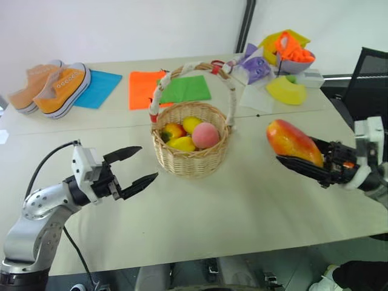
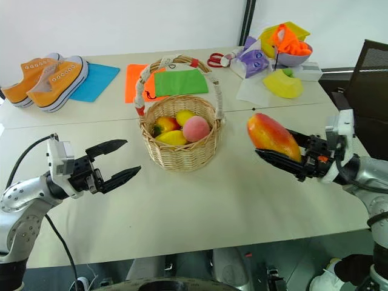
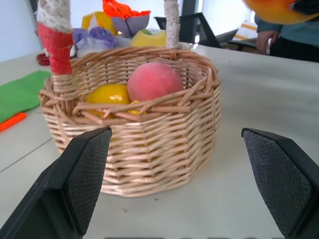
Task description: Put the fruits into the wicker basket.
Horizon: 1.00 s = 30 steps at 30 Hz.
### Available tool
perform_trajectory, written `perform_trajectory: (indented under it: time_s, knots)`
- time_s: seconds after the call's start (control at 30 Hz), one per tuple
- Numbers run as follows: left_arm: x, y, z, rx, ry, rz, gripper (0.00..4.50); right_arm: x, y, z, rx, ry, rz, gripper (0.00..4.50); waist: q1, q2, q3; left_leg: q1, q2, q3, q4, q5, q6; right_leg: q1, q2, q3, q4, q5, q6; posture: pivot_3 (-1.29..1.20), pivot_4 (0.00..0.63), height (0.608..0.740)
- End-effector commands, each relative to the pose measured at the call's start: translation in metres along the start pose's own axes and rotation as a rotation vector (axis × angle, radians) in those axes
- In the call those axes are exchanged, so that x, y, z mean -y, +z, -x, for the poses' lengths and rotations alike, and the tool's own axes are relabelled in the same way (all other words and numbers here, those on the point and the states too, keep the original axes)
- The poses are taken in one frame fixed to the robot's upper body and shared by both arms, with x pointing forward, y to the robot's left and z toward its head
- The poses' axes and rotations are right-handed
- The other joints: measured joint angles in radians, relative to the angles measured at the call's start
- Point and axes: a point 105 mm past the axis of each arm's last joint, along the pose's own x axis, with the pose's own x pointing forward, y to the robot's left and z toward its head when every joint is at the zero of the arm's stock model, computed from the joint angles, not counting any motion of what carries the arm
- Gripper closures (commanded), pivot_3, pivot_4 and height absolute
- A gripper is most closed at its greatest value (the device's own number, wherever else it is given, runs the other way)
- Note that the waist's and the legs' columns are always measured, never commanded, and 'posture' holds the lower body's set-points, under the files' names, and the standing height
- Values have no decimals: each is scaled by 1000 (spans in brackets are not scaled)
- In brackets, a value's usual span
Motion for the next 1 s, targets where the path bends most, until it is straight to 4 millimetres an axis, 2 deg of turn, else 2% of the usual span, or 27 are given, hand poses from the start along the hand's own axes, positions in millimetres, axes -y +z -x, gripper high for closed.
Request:
perform_trajectory:
  time_s: [0.03,0.17,0.23,0.47,0.53,0.57,0.6,0.77,0.9,1.0]
  knots:
    - [-13,8,2,37,64,-54,0,-4,1,-39,-43,20,121,1721,2,0,0,1,0,0,1,0,0,-1,0,0,0,0,0,0,150,740]
    - [-16,8,-1,38,80,-86,0,16,9,-88,0,-71,149,1721,7,0,0,-3,-1,0,1,1,0,-4,0,0,1,2,-3,0,150,740]
    - [-15,8,-2,45,84,-87,0,20,11,-109,-7,-79,189,1721,7,0,0,-5,-1,0,1,1,0,-6,-1,0,0,2,-3,0,150,740]
    - [-11,8,-6,55,92,-94,0,40,10,-150,-5,-124,229,1721,7,-2,-1,-20,-2,-1,1,1,0,-19,-3,-1,1,2,0,0,150,740]
    - [-11,9,-7,60,98,-95,0,40,11,-158,22,-105,211,674,6,-2,-1,-20,-2,-1,1,1,0,-19,-3,-1,1,3,0,0,150,740]
    - [-11,10,-7,60,102,-98,0,36,13,-160,41,-78,205,485,6,-2,-1,-19,-2,-1,1,1,0,-19,-3,-1,2,3,0,0,150,740]
    - [-12,9,-6,55,116,-99,0,35,15,-161,54,-83,199,57,7,-2,-1,-19,-2,-1,1,1,0,-19,-3,-1,2,3,0,0,150,740]
    - [-13,7,-3,37,140,-89,0,12,13,-149,60,43,187,57,9,-2,-1,-19,-2,-1,1,1,0,-18,-4,-1,2,3,0,0,150,740]
    - [-13,2,3,-1,156,-93,0,6,20,-118,103,97,157,57,10,-2,-1,-19,-2,-1,1,1,0,-18,-5,-1,2,3,0,0,150,740]
    - [-27,-14,15,-94,237,-59,0,3,30,-73,176,121,136,57,12,-2,-1,-19,-2,-1,2,1,0,-18,-4,-1,2,3,0,0,150,740]
